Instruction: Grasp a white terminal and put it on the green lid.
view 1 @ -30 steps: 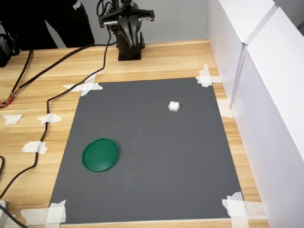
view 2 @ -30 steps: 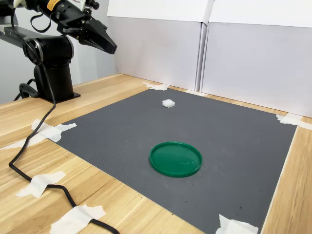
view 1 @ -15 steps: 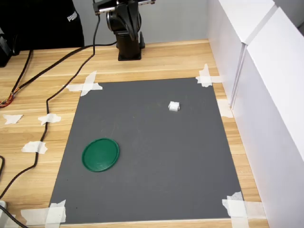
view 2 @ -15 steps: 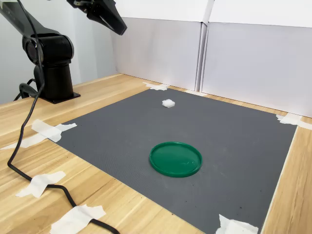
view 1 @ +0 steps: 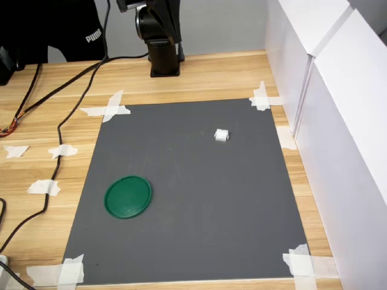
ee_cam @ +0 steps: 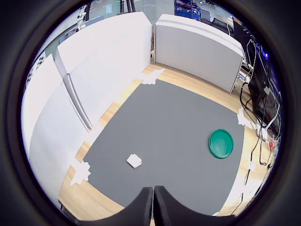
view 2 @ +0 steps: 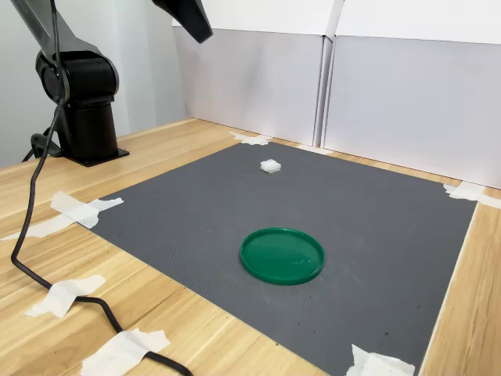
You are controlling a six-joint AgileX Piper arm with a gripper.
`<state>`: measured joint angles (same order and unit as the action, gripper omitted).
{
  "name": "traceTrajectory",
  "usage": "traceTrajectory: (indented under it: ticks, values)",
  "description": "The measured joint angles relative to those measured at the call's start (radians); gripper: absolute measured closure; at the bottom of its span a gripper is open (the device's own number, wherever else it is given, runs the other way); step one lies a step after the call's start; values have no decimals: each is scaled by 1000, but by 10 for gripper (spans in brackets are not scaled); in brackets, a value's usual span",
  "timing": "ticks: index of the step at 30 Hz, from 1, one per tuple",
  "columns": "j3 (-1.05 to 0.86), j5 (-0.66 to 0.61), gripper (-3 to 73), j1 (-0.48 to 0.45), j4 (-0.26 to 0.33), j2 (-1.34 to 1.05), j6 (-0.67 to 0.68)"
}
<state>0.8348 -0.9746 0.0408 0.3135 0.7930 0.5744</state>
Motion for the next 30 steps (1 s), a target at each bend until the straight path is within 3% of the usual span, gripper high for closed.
traceTrajectory:
  ticks: [6, 14, 17, 21, 25, 30]
  values:
    - [35, -55, 711, 0, 28, 60, 30]
    - [135, -139, 648, 8, 23, 198, 257]
    - [168, -161, 575, 61, -15, 234, 287]
    - [179, -160, 408, 179, -105, 267, 269]
    - [181, -155, 224, 306, -184, 302, 202]
    - [182, -144, 81, 446, -251, 368, 68]
